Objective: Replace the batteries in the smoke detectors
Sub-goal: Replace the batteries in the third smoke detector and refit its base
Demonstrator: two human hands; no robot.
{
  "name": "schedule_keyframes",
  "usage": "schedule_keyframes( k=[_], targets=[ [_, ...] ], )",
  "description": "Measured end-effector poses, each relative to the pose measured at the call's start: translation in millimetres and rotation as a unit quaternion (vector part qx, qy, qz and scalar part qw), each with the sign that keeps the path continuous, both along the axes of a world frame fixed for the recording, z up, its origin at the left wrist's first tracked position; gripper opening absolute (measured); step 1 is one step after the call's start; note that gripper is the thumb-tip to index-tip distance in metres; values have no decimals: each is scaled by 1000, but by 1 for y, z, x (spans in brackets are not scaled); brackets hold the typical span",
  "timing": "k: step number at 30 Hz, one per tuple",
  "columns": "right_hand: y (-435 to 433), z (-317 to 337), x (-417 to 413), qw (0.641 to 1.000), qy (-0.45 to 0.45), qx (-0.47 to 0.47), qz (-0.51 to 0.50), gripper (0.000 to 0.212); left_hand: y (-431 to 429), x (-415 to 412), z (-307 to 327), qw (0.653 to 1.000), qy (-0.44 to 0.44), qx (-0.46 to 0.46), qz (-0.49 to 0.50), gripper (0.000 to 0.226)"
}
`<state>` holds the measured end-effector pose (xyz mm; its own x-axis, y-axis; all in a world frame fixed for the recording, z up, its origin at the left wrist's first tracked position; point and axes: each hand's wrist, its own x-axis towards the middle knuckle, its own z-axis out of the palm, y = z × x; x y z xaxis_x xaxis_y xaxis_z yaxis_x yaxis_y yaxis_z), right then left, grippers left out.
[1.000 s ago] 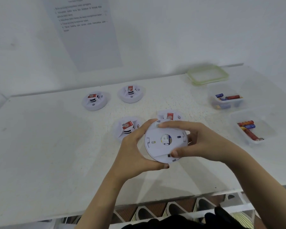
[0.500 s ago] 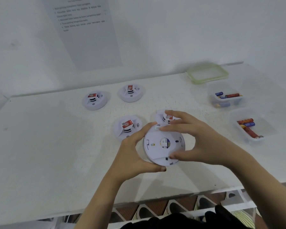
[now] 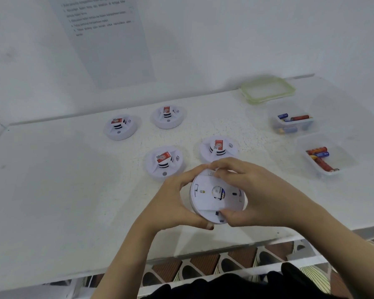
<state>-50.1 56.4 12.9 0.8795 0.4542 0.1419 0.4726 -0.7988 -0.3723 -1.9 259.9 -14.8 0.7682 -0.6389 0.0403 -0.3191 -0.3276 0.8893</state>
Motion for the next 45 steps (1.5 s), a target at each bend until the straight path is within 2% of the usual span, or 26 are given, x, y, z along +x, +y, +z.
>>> schedule_keyframes(
  k=[5,12,17,23,26,30,33,37,42,45],
  targets=[
    [0,-2,-2,1000,12,7,-5,52,0,4,0,999,18,13,-30,98],
    [-12,2,1,1000,13,14,-23,69,4,7,-4,1000,11,9,-13,97],
    [-14,0,2,1000,-3,14,-17,60,3,8,-8,1000,9,11,-4,97],
    [-6,-1,2,999,-7,-37,-16,67,1,11,-8,1000,9,8,-13,96],
    [-9,-4,5,1000,-10,-14,-20,65,1,12,-9,1000,9,-4,-17,93],
    [-23,-14,3,995,-8,77,-64,60,5,16,-13,999,-6,-33,29,92],
    [-39,-26,-3,988,-11,105,-117,57,11,20,-16,995,-15,-52,80,93],
    [-53,-51,-13,980,15,95,-172,65,15,24,-15,990,-20,-73,122,94],
    [-60,-75,-14,982,70,38,-173,72,3,27,-17,989,-19,-79,120,98],
    [-60,-70,-10,979,68,72,-177,69,-9,28,-20,990,-11,-80,115,101]
  ],
)
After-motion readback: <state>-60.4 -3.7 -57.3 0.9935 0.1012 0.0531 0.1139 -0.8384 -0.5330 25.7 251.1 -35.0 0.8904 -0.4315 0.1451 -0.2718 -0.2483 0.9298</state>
